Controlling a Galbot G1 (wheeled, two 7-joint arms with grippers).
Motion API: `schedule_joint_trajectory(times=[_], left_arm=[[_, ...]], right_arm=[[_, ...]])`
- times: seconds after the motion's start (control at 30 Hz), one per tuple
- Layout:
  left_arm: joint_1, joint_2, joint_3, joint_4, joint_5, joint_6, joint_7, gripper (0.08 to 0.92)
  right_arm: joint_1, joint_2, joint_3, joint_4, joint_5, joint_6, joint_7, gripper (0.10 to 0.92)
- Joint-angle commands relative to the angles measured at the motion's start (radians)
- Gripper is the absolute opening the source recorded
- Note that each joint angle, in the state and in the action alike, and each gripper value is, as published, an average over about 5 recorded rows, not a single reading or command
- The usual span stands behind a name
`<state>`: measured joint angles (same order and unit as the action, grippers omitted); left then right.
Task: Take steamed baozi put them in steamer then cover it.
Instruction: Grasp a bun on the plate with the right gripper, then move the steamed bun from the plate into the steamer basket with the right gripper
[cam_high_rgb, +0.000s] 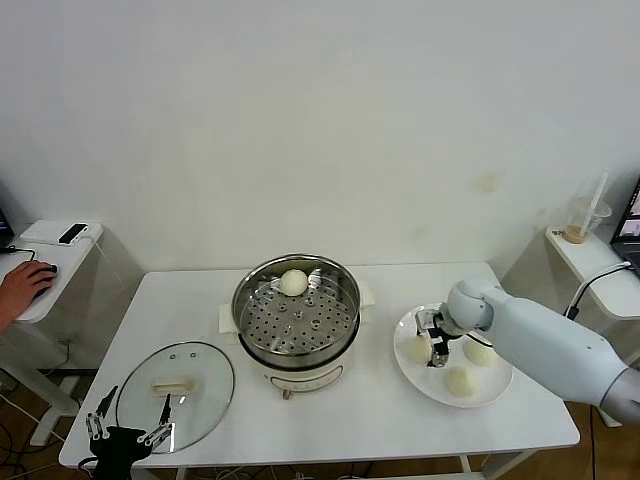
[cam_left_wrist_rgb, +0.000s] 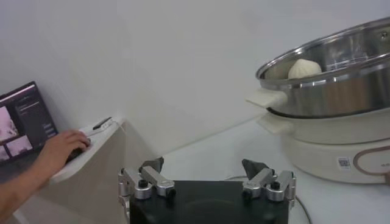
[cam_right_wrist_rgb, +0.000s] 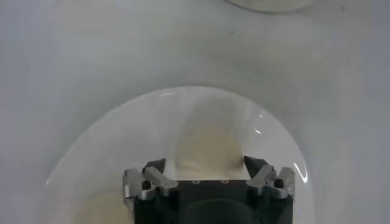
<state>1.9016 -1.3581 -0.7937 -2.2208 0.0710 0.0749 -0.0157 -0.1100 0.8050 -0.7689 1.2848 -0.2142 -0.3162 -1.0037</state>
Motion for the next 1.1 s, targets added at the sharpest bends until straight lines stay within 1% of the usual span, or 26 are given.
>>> schedule_joint_trajectory(times=[0.03, 0.2, 0.3, 0.57, 0.73, 0.93, 1.1], left_arm=[[0.0, 0.0, -0.001, -0.001, 0.0, 0.0, 0.0, 0.823], [0.001, -0.001, -0.001, -0.004, 0.0, 0.0, -0.001, 0.823], [0.003, -0.002, -0.001, -0.006, 0.0, 0.001, -0.001, 0.823], [-0.001, -0.005, 0.012, -0.005, 0.003, 0.0, -0.001, 0.823], [-0.002, -0.006, 0.023, -0.006, 0.005, -0.003, -0.002, 0.823], [-0.002, -0.002, 0.024, -0.013, 0.005, -0.002, -0.001, 0.823], [-0.005, 0.0, 0.027, -0.01, 0.004, -0.002, -0.002, 0.823]], right_arm=[[-0.009, 0.019, 0.011, -0.025, -0.013, -0.005, -0.008, 0.728], [0.012, 0.0, 0.014, -0.001, -0.008, -0.008, -0.021, 0.657], [0.071, -0.033, -0.007, 0.049, 0.027, -0.014, -0.043, 0.633], [0.298, -0.138, -0.058, 0.181, 0.18, -0.056, -0.063, 0.628], [0.444, -0.165, -0.119, 0.25, 0.287, -0.088, -0.056, 0.628], [0.63, -0.091, -0.222, 0.298, 0.417, -0.147, -0.016, 0.629], [0.675, 0.014, -0.27, 0.329, 0.542, -0.22, 0.045, 0.635]])
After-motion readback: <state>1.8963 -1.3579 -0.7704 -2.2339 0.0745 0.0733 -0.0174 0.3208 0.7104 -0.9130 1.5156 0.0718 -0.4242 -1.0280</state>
